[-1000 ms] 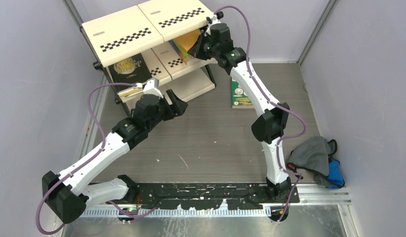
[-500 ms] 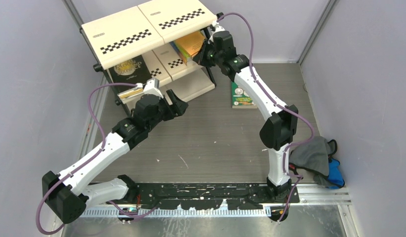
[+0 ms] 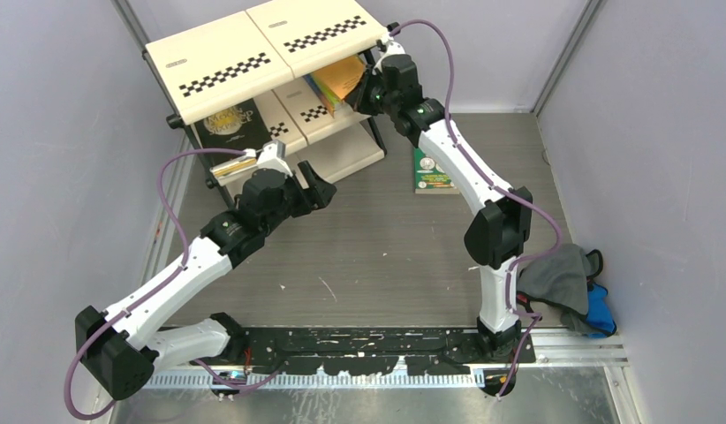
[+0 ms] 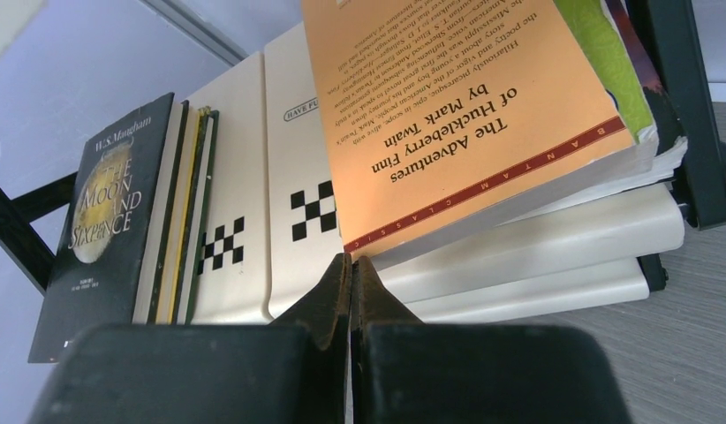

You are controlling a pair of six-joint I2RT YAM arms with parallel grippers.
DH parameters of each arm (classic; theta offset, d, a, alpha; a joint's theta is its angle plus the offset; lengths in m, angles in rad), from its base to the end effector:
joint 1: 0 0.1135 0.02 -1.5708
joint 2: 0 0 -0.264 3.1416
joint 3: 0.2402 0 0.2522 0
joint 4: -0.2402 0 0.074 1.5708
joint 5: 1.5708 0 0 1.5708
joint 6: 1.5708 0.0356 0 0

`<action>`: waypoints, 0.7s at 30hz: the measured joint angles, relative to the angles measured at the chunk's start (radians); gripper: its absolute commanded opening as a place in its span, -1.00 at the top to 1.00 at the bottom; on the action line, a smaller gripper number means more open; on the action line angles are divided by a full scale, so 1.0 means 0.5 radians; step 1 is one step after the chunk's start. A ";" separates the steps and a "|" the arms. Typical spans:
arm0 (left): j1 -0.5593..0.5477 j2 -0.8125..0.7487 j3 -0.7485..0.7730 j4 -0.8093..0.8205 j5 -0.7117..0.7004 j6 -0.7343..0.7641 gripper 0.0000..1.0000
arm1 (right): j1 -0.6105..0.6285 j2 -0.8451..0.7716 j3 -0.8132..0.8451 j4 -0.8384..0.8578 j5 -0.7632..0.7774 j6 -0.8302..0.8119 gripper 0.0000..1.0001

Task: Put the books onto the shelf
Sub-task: Place the book on the shelf.

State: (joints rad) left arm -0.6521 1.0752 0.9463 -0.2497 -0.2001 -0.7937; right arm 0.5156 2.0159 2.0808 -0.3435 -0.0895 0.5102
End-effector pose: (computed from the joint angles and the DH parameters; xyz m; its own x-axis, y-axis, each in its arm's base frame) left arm 0.2000 -0.1438 0.3335 -0.5254 -0.4780 -0.7039 0.1047 0.7847 -0.6109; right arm 0.4156 0.2392 0.3974 -0.4851 0.2842 -0.8270 -0.3769 0.7854 0.4910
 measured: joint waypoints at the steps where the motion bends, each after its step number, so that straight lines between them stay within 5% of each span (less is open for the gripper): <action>1: 0.000 0.000 0.000 -0.005 0.000 0.007 -0.48 | 0.000 0.001 0.000 0.004 0.000 0.001 0.98; 14: 0.000 -0.036 -0.007 -0.023 -0.002 0.043 -0.48 | 0.023 0.008 -0.099 0.213 0.021 0.030 0.96; 21: 0.000 -0.051 -0.012 -0.019 -0.002 0.050 -0.47 | 0.036 -0.107 -0.355 0.474 0.075 0.028 0.54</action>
State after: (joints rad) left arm -0.6521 1.0496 0.9401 -0.2592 -0.2008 -0.7685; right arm 0.5335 1.9625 1.9034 -0.1066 -0.0521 0.5243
